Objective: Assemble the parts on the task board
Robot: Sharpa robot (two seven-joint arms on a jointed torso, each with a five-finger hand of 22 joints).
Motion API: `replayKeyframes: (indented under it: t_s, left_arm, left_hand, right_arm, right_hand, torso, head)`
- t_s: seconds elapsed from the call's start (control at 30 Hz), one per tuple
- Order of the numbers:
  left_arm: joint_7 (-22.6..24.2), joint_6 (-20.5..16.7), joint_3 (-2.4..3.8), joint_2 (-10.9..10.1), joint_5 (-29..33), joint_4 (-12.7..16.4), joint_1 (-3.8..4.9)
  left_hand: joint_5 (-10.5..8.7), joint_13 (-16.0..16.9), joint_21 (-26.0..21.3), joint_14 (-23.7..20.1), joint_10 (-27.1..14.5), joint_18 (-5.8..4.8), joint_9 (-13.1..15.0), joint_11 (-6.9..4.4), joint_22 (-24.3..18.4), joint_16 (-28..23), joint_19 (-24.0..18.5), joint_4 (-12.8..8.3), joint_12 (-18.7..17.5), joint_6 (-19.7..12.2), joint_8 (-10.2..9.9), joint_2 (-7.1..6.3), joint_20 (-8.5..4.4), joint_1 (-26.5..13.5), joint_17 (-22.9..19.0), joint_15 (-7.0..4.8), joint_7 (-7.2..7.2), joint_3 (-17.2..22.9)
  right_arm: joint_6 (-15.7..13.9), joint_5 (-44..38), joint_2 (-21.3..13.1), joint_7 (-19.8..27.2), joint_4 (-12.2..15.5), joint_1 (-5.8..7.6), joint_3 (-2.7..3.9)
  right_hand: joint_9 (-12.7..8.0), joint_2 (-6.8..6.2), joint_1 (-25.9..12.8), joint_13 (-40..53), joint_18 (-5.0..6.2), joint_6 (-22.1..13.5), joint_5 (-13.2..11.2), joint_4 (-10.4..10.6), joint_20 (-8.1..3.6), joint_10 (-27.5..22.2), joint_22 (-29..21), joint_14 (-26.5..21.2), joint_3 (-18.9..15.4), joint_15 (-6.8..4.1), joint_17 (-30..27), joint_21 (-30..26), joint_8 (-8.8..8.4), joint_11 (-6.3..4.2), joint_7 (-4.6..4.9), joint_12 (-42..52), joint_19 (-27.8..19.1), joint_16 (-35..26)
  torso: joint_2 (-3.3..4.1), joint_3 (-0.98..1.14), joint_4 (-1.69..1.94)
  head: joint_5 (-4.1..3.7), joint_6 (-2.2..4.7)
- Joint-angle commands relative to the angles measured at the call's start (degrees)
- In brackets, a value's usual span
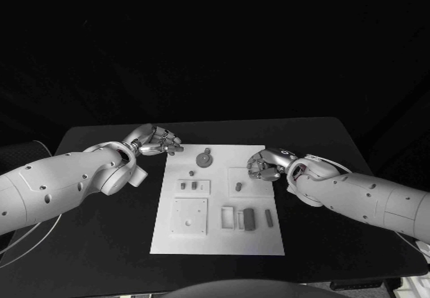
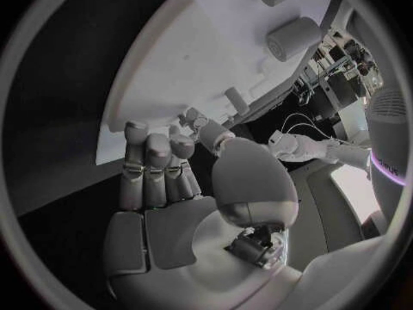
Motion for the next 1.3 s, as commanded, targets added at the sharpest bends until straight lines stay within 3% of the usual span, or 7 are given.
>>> replayKeyframes:
  t_s: [0.03, 0.87, 1.3]
  left_arm:
    - [0.86, 0.37, 0.03, 0.14, 0.60, 0.16, 0.02]
    - [0.21, 0.51, 0.03, 0.22, 0.62, -0.14, 0.02]
    - [-0.09, 0.44, 0.03, 0.12, 0.62, -0.21, 0.02]
  left_hand:
    - [-0.09, -0.08, -0.06, 0.34, 0.54, 0.80, -0.10, 0.02, -0.03, 0.25, 0.49, -0.33, -0.27, 0.41, 0.34, 0.58, 0.05, -0.14, 0.06, -0.07, -0.13, -0.06]
    - [-0.09, -0.21, -0.06, 0.65, 0.68, 0.73, -0.36, 0.04, 0.00, 0.25, 0.81, -0.54, -0.63, 0.37, 0.25, 0.76, -0.11, -0.21, 0.13, -0.19, -0.09, -0.14]
    - [-0.11, -0.33, 0.04, 1.09, 0.84, 0.71, -0.58, 0.06, 0.09, 0.34, 1.25, -0.70, -0.94, 0.40, 0.22, 0.85, -0.30, -0.29, 0.26, -0.37, -0.08, -0.23]
  right_arm:
    - [1.00, -1.00, 0.16, 0.39, -0.15, -0.04, -0.02]
    - [1.55, -1.50, 0.43, 0.46, -0.26, -0.06, -0.02]
    - [1.28, -2.86, 0.45, 0.28, -0.57, -0.18, -0.03]
  right_hand:
    - [0.00, 0.77, -0.08, 0.08, 0.89, 0.69, 0.05, -0.07, -0.33, 0.19, 0.13, 0.02, 0.51, -0.37, 0.10, 0.17, 0.30, -0.30, -0.17, 0.31, -0.16, 0.23]
    - [0.31, 2.41, -0.70, 0.24, 0.89, 3.57, 0.05, -0.46, -0.38, 0.66, 0.84, -0.02, 1.42, -1.06, 0.42, 0.45, 1.58, -1.12, -1.07, 0.15, -0.42, 0.43]
    - [0.35, 1.86, -0.92, 0.26, 0.89, 4.02, 0.05, -0.47, -0.39, 0.79, 0.95, -0.03, 1.39, -1.19, 0.47, 0.50, 1.74, -1.27, -1.23, 0.06, -0.48, 0.46]
  torso:
    - [0.00, 0.02, -0.07]
    - [-0.02, 0.03, -0.07]
    - [-0.02, 0.04, -0.11]
  head:
    - [0.03, -0.11]
    - [0.12, -0.41]
    - [0.04, -0.64]
